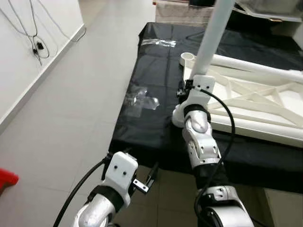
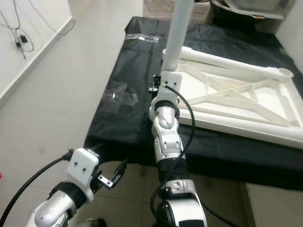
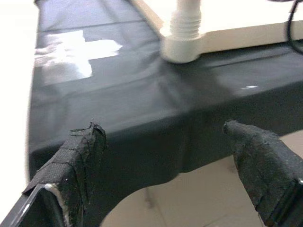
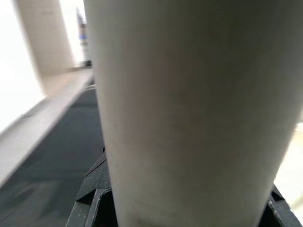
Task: Building children table
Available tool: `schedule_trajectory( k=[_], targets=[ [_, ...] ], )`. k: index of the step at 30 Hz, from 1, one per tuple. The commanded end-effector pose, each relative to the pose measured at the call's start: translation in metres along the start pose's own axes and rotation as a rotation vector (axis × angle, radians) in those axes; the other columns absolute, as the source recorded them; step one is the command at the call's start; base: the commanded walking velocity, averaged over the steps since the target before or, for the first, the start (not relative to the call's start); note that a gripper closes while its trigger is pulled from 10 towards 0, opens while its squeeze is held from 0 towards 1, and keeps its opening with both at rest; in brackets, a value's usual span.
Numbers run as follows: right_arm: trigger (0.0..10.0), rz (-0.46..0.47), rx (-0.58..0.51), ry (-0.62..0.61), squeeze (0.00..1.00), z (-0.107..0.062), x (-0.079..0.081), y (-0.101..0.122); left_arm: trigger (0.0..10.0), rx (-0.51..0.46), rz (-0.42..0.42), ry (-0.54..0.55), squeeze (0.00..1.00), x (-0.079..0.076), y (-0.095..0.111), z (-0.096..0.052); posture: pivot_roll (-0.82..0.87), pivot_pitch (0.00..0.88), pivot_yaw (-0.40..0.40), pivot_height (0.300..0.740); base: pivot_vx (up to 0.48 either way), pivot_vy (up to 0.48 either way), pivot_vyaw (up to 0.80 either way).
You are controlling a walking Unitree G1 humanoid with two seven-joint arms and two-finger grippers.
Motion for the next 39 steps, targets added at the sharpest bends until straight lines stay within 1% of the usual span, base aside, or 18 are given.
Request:
schedule_trajectory(
  k=[1,4,11,12,13,14,20,22,24,25,26,27,28,30,31,34,35,39],
  targets=[
    [0.0,0.054,0.181,-0.154,0.00,-0.016,-0.009,-0.041,10.0,0.015,0.012,0.002,0.00,0.000,-0.005,-0.001,0.10,0.212,-0.048,0.740,0.000,0.000,0.00],
    [0.0,0.077,0.221,-0.216,0.00,-0.027,0.003,-0.040,10.0,0.016,0.013,0.000,0.00,-0.001,-0.005,-0.001,0.10,0.204,-0.047,0.740,0.000,0.000,0.00],
    [0.0,0.089,0.236,-0.256,0.00,-0.033,0.009,-0.036,10.0,0.016,0.011,-0.003,0.00,-0.002,-0.006,-0.001,0.10,0.194,-0.048,0.740,0.000,0.000,0.00],
    [0.7,0.085,0.226,-0.246,0.00,-0.033,0.010,-0.034,10.0,0.016,0.011,-0.004,0.00,-0.002,-0.007,-0.001,0.10,0.194,-0.048,0.740,0.000,0.000,0.00],
    [0.7,0.085,0.226,-0.246,0.00,-0.033,0.010,-0.034,10.0,0.016,0.011,-0.004,0.00,-0.002,-0.007,-0.001,0.10,0.194,-0.048,0.740,0.000,0.000,0.00],
    [10.0,0.084,0.206,-0.200,0.00,-0.031,0.014,-0.032,10.0,0.013,0.010,-0.008,0.00,-0.003,-0.007,-0.001,0.09,0.188,-0.047,0.740,0.000,0.000,0.00],
    [10.0,0.071,0.181,-0.145,0.00,-0.029,0.018,-0.028,10.0,0.005,0.013,-0.016,0.00,-0.004,-0.007,0.000,0.09,0.184,-0.046,0.740,0.000,0.000,0.00],
    [10.0,0.057,0.176,-0.127,0.00,-0.028,0.019,-0.028,10.0,0.004,0.016,-0.019,0.00,-0.004,-0.007,0.000,0.09,0.176,-0.046,0.740,0.000,0.000,0.00],
    [10.0,0.022,0.187,-0.078,0.00,-0.027,0.018,-0.033,10.0,0.005,0.018,-0.019,0.00,-0.004,-0.008,0.001,0.09,0.169,-0.046,0.740,0.000,0.000,0.00],
    [10.0,0.025,0.185,-0.073,0.60,-0.027,0.017,-0.034,10.0,0.005,0.018,-0.019,0.00,-0.004,-0.008,0.001,0.09,0.169,-0.046,0.740,0.000,0.000,0.00],
    [10.0,0.025,0.185,-0.073,0.60,-0.027,0.017,-0.034,10.0,0.005,0.018,-0.019,0.00,-0.004,-0.008,0.001,0.09,0.169,-0.046,0.740,0.000,0.000,0.00],
    [10.0,0.019,0.166,-0.059,1.00,-0.025,0.017,-0.033,10.0,0.006,0.018,-0.019,0.00,-0.004,-0.009,0.002,0.09,0.168,-0.045,0.740,0.000,0.000,0.00],
    [10.0,0.017,0.150,-0.048,1.00,-0.025,0.017,-0.031,10.0,0.006,0.017,-0.018,0.00,-0.004,-0.009,0.002,0.09,0.168,-0.045,0.740,0.000,0.000,0.00],
    [10.0,0.021,0.154,-0.039,1.00,-0.024,0.017,-0.032,10.0,0.006,0.018,-0.018,0.00,-0.004,-0.009,0.002,0.08,0.170,-0.048,0.740,0.000,0.000,0.00],
    [10.0,0.022,0.152,-0.030,0.95,-0.023,0.017,-0.032,10.0,0.006,0.018,-0.017,0.00,-0.004,-0.009,0.002,0.08,0.172,-0.050,0.740,0.000,0.000,0.00],
    [10.0,0.023,0.150,-0.023,0.95,-0.023,0.017,-0.031,10.0,0.005,0.018,-0.017,0.00,-0.004,-0.009,0.002,0.08,0.172,-0.050,0.740,0.000,0.000,0.00],
    [10.0,0.027,0.145,-0.020,0.00,-0.021,0.016,-0.030,10.0,0.006,0.018,-0.016,0.00,-0.003,-0.010,0.002,0.08,0.175,-0.050,0.740,0.000,0.000,0.00],
    [10.0,0.046,0.124,0.003,0.00,-0.017,0.013,-0.026,10.0,0.006,0.017,-0.013,0.00,-0.003,-0.010,0.003,0.09,0.179,-0.049,0.740,0.000,0.000,0.00]
  ],
)
Point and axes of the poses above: a point about 5 cm out from each wrist's last joint towards the gripper, its own z axis pointing out of the wrist towards the gripper, its own y axis along the axis of the wrist's last joint, x = y × z, the point moved 4 cm from there along z, pointing out of the wrist towards the gripper, and after that the axes turned 3 degrees about -z, right-handed, at the moved point
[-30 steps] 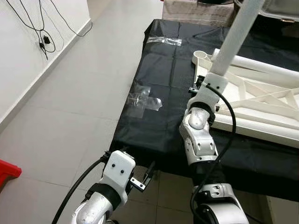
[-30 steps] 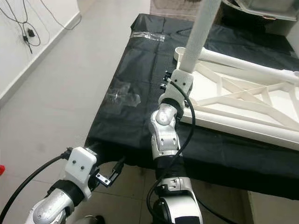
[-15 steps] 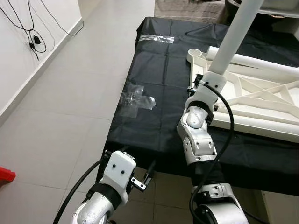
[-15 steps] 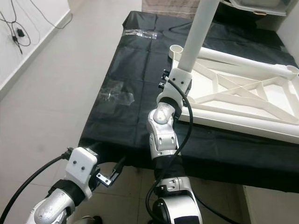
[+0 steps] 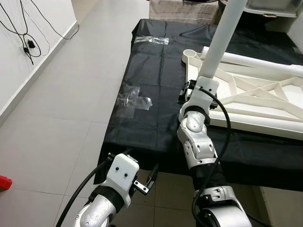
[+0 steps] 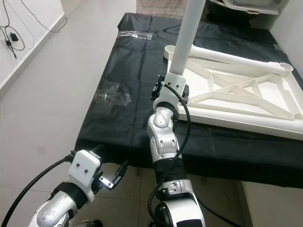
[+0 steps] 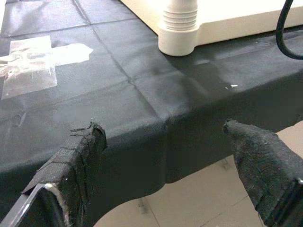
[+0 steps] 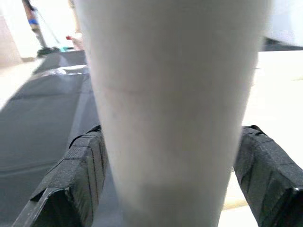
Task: Building children table
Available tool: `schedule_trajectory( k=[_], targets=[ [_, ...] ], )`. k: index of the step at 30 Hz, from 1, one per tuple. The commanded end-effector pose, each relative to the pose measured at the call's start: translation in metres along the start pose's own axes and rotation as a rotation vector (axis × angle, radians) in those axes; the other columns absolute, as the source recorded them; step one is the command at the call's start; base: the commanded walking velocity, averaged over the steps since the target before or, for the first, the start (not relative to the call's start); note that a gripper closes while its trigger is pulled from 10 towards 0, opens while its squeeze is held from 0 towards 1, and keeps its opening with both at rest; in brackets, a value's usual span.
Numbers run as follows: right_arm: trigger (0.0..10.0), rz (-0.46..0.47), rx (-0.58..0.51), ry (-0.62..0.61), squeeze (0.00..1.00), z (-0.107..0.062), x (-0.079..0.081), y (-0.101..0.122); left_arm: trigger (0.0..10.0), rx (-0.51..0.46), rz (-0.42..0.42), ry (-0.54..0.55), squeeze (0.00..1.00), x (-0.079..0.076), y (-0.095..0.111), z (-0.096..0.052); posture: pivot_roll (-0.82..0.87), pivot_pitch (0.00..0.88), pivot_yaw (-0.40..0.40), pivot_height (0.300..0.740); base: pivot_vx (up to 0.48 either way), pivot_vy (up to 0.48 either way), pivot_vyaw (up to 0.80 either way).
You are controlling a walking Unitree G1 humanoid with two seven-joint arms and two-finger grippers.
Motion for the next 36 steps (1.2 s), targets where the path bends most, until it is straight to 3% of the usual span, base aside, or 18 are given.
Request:
schedule_trajectory(
  k=[1,14,23,25,36],
  targets=[
    [10.0,0.029,0.054,0.019,0.00,-0.006,-0.002,-0.019,10.0,0.020,-0.004,-0.002,0.00,-0.001,-0.006,-0.001,0.08,0.181,-0.049,0.740,0.000,0.000,0.00],
    [10.0,0.043,0.013,0.129,0.00,0.006,-0.016,-0.013,10.0,0.020,-0.006,-0.003,0.00,0.000,-0.006,-0.001,0.08,0.191,-0.045,0.740,0.000,0.000,0.00],
    [10.0,0.059,-0.004,0.322,0.00,0.027,-0.026,-0.006,10.0,0.020,-0.003,-0.003,0.00,0.000,-0.006,-0.001,0.09,0.198,-0.040,0.740,0.000,0.000,0.00],
    [10.0,0.059,-0.004,0.322,0.00,0.027,-0.026,-0.006,10.0,0.020,-0.003,-0.003,0.00,0.000,-0.006,-0.001,0.09,0.198,-0.040,0.740,0.000,0.000,0.00],
    [10.0,0.105,-0.017,0.596,0.00,0.044,-0.032,0.011,10.0,0.022,-0.003,-0.006,0.00,0.000,-0.006,-0.001,0.09,0.201,-0.039,0.740,0.000,0.000,0.00]
  ],
)
Point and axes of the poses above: a point about 5 cm out from each wrist's last joint towards the gripper, its own z axis pointing out of the wrist towards the gripper, its own y axis along the axis of the wrist's last joint, x = y × z, the point moved 4 cm from there along z, pointing out of the wrist towards the gripper, and after that the axes turned 3 degrees about -z, right-handed, at the moved point
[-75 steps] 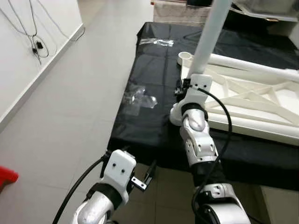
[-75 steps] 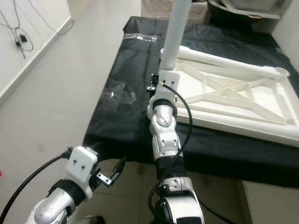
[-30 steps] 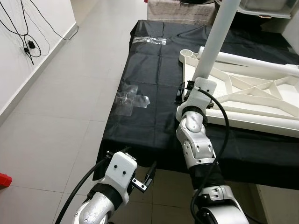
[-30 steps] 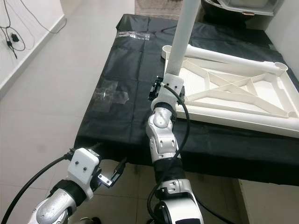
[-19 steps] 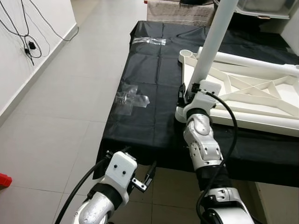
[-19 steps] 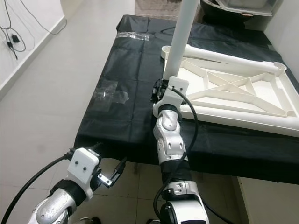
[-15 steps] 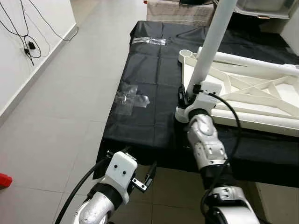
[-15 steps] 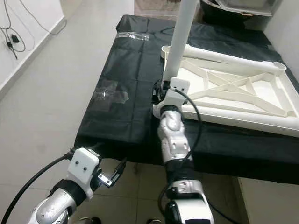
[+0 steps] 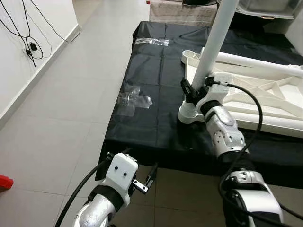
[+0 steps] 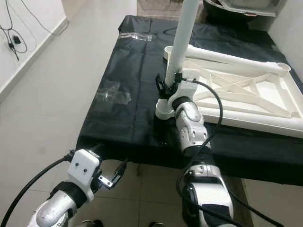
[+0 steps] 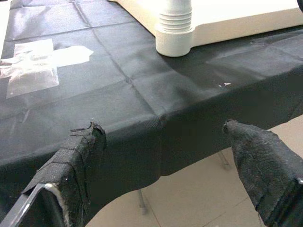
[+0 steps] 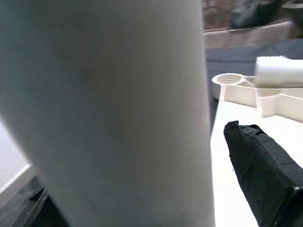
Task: Building children table
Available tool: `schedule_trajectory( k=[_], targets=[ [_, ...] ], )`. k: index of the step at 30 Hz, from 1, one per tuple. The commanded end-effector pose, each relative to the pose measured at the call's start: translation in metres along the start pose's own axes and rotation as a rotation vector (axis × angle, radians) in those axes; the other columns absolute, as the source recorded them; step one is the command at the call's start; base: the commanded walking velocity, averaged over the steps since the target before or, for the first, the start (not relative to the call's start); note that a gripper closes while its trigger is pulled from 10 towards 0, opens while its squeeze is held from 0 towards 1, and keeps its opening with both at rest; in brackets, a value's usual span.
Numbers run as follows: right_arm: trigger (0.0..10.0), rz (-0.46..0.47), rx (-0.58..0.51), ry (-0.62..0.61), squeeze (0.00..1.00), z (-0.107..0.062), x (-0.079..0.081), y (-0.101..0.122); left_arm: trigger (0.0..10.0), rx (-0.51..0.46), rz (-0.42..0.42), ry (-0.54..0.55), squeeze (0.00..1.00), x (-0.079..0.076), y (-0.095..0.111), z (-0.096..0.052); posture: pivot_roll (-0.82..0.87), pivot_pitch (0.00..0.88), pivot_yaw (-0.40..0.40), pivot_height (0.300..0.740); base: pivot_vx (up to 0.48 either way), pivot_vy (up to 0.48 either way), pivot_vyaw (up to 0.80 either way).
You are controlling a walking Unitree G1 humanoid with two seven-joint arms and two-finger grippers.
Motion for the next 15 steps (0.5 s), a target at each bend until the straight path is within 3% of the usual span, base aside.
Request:
schedule_trajectory(
  k=[1,11,15],
  targets=[
    [10.0,0.013,-0.010,0.036,0.00,0.000,-0.006,0.004,10.0,0.026,-0.006,-0.006,0.00,-0.002,-0.007,-0.001,0.09,0.201,-0.039,0.740,0.000,0.000,0.00],
    [10.0,0.015,-0.002,0.133,0.00,0.003,-0.015,0.013,10.0,0.025,-0.007,-0.003,0.00,-0.001,-0.006,-0.001,0.09,0.203,-0.040,0.740,0.000,0.000,0.00],
    [10.0,0.018,0.014,0.253,0.00,0.005,-0.015,0.020,10.0,0.025,-0.006,-0.004,0.00,-0.001,-0.006,-0.002,0.09,0.206,-0.039,0.740,0.000,0.000,0.00]
  ],
)
Point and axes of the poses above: a point about 5 cm out from each wrist's last joint towards the gripper, its own z axis pointing out of the wrist towards the gripper, its own y axis along the axis of the wrist's last joint, x = y × z, the point moved 4 cm from there along z, pointing out of the wrist towards the gripper, and after that the axes turned 3 degrees about -z, right-handed, at the moved point
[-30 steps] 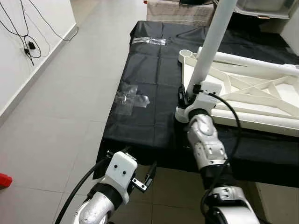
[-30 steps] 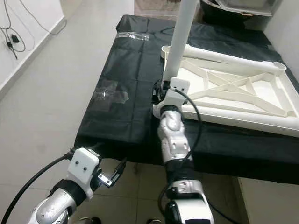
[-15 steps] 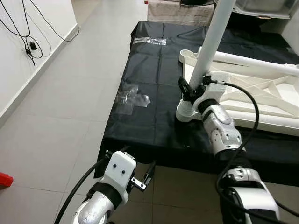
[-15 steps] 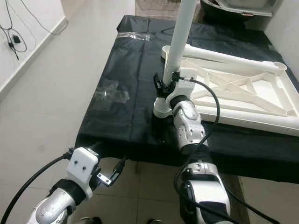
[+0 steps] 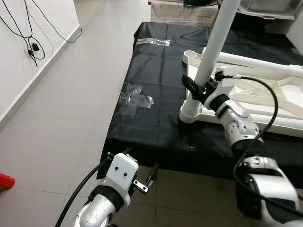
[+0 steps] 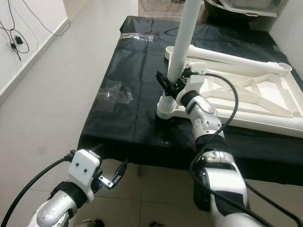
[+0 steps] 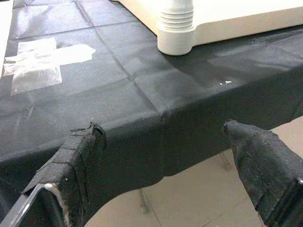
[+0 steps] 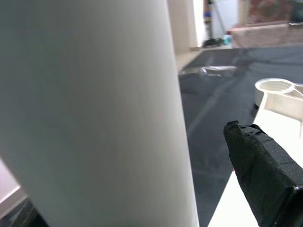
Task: Building children table
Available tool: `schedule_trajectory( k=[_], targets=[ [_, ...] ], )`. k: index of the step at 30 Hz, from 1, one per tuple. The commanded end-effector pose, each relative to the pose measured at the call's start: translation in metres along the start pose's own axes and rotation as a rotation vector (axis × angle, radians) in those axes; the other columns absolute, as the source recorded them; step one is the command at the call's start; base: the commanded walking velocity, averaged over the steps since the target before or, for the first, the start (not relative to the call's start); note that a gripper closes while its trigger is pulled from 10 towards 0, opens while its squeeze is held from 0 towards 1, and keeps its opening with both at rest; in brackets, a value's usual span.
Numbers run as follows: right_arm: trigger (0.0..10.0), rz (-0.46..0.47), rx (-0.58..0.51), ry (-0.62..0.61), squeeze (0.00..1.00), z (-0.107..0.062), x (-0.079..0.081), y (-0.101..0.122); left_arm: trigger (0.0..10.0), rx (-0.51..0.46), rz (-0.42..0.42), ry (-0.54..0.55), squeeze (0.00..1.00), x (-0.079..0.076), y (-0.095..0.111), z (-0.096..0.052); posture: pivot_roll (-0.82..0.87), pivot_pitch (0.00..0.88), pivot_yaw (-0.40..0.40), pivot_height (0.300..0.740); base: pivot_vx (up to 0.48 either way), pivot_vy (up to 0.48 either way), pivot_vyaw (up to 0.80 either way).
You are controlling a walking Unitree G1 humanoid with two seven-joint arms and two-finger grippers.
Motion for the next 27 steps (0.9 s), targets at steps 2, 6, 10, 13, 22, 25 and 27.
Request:
schedule_trajectory(
  k=[2,6,10,13,22,25,27],
  targets=[
    [10.0,0.016,-0.006,0.069,0.00,0.000,0.004,0.002,10.0,0.025,-0.006,-0.005,0.00,-0.001,-0.006,-0.002,0.09,0.206,-0.038,0.740,0.000,0.000,0.00],
    [10.0,0.011,0.019,0.157,0.00,0.001,0.010,0.002,10.0,0.027,-0.006,-0.005,0.00,-0.001,-0.006,-0.002,0.09,0.206,-0.038,0.740,0.000,0.000,0.00],
    [10.0,0.001,0.033,0.186,0.00,0.000,0.011,0.001,10.0,0.028,-0.006,-0.006,0.00,-0.001,-0.006,-0.002,0.09,0.202,-0.039,0.740,0.000,0.000,0.00],
    [10.0,0.000,0.064,0.250,0.00,0.000,0.017,-0.004,10.0,0.029,-0.006,-0.007,0.00,-0.002,-0.007,-0.002,0.09,0.198,-0.039,0.740,0.000,0.000,0.00],
    [0.0,0.009,0.068,0.281,0.00,0.001,0.022,-0.007,10.0,0.029,-0.006,-0.007,0.00,-0.003,-0.007,-0.002,0.10,0.191,-0.041,0.740,0.000,0.000,0.00],
    [0.0,0.008,0.066,0.282,0.00,0.001,0.023,-0.008,10.0,0.029,-0.006,-0.007,0.00,-0.003,-0.007,-0.003,0.10,0.190,-0.041,0.740,0.000,0.000,0.00],
    [0.0,0.001,0.069,0.288,0.00,0.001,0.024,-0.010,10.0,0.030,-0.007,-0.008,0.00,-0.003,-0.007,-0.003,0.09,0.189,-0.041,0.740,0.000,0.000,0.00]
  ],
)
Point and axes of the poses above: a point about 5 cm out from each wrist's last joint towards the gripper, its own z axis pointing out of the wrist towards the gripper, its own y axis along the axis of the wrist's last joint, x = y × z, the point moved 4 cm from there along z, pointing out of the wrist towards the gripper, and after that the axes turned 3 degrees about -z, right-handed, at the moved point
